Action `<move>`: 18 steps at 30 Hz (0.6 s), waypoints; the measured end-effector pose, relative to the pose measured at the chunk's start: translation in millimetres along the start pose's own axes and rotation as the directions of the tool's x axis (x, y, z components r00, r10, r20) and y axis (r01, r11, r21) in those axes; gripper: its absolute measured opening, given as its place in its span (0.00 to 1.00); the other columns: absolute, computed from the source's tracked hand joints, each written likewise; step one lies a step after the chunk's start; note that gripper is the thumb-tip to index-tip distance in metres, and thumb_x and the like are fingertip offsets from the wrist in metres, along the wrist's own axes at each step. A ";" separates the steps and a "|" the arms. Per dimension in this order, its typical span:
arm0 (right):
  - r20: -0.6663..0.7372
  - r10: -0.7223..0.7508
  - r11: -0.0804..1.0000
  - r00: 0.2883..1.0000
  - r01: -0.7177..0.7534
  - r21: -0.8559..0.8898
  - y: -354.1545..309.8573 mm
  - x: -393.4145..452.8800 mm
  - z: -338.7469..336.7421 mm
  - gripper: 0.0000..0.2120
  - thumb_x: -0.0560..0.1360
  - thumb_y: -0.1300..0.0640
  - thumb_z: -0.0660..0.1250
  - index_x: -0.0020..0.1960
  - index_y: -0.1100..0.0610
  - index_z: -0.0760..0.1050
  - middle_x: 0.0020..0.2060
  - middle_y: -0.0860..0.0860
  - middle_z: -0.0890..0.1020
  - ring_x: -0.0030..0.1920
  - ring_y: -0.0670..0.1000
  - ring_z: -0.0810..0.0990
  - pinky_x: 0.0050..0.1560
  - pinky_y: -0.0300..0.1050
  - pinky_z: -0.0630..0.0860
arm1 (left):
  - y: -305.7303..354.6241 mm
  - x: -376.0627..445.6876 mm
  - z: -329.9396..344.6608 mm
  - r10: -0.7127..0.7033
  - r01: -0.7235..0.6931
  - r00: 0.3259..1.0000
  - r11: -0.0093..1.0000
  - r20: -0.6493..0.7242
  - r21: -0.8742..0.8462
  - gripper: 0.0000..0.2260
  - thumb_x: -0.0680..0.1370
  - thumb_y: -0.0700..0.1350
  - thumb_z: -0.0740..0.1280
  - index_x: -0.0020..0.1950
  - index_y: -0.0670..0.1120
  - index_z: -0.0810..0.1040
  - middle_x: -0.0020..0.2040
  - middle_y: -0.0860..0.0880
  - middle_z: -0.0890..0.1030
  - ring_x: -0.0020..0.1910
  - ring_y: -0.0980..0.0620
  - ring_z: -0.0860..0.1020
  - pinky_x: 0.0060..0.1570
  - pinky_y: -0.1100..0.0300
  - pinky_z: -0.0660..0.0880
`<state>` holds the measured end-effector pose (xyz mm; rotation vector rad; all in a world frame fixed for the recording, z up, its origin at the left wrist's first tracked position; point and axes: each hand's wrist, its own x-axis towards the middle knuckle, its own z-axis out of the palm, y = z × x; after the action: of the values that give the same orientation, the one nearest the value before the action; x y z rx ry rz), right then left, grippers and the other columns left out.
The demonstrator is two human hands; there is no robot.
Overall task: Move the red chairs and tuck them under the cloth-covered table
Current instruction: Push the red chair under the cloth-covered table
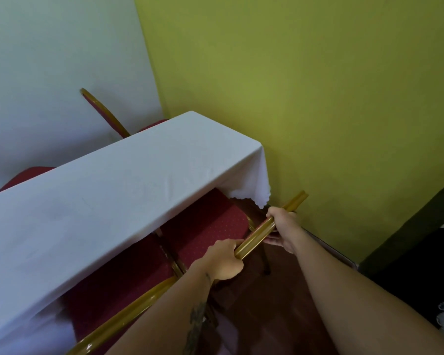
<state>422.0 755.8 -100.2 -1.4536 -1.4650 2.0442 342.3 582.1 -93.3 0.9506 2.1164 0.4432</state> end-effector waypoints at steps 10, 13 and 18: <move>-0.056 -0.024 1.000 0.998 0.023 -0.012 -12.1 30.3 9.5 0.11 0.73 0.57 0.66 0.52 0.60 0.71 0.44 0.59 0.81 0.47 0.60 0.85 0.35 0.52 0.84 | -2.9 24.1 -9.4 0.076 -0.071 0.995 0.994 -0.065 0.085 0.26 0.82 0.46 0.65 0.80 0.56 0.65 0.49 0.53 0.79 0.46 0.51 0.83 0.46 0.59 0.81; -0.080 -0.040 0.999 0.996 0.037 -0.039 -14.6 34.8 10.8 0.07 0.74 0.57 0.66 0.49 0.59 0.72 0.43 0.58 0.81 0.46 0.59 0.84 0.37 0.52 0.83 | -3.3 27.2 -8.2 0.050 -0.042 0.995 0.995 -0.082 0.092 0.24 0.82 0.48 0.65 0.78 0.55 0.66 0.51 0.51 0.80 0.44 0.51 0.83 0.45 0.57 0.82; -0.328 -0.164 0.931 0.930 0.036 -0.363 -20.6 7.5 23.5 0.27 0.67 0.46 0.67 0.61 0.60 0.76 0.45 0.54 0.83 0.41 0.55 0.81 0.40 0.49 0.80 | -8.3 8.5 -8.5 0.016 0.006 0.994 0.979 -0.106 0.205 0.13 0.82 0.50 0.65 0.65 0.47 0.74 0.52 0.47 0.79 0.49 0.47 0.82 0.52 0.49 0.82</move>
<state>392.4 756.7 -87.5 -1.7233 -1.7601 1.4087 328.1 582.9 -96.7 1.0688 2.2913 0.2876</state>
